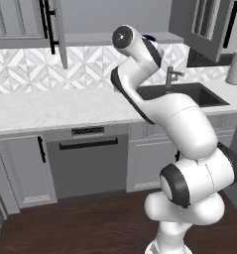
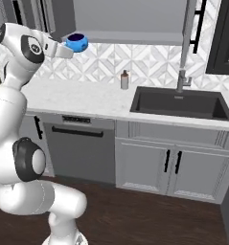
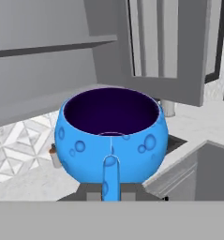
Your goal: Gather all objects into one cabinet and sort the glasses and bowls to opposite sides.
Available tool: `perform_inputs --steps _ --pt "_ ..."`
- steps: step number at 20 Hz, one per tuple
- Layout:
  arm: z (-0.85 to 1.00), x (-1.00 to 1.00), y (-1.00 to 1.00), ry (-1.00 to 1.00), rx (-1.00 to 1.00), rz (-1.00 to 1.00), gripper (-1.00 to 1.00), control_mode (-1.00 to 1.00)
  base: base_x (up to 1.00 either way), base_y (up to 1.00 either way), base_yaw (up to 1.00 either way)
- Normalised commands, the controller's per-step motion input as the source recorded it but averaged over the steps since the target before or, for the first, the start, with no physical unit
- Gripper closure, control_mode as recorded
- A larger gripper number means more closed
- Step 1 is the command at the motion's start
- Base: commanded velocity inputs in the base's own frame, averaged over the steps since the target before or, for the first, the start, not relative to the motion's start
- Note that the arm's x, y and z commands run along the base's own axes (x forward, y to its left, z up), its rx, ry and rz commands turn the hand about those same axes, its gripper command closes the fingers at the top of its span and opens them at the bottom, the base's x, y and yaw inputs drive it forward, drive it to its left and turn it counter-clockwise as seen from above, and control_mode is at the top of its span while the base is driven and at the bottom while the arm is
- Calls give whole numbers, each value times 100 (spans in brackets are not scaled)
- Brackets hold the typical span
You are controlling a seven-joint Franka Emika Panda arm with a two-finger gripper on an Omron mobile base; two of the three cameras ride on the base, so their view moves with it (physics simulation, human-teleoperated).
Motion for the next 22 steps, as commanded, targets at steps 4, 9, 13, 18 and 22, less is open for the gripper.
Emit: perform_inputs --steps 4,9,13,18,22 --pt "0 0 0 0 0 0 100 100 -82 -1 17" --pt "0 0 0 0 0 0 100 100 -65 0 43" --pt "0 0 0 0 0 0 100 100 -65 0 45" --pt "0 0 0 0 0 0 100 100 -70 0 50" --pt "0 0 0 0 0 0 100 100 -62 0 55"
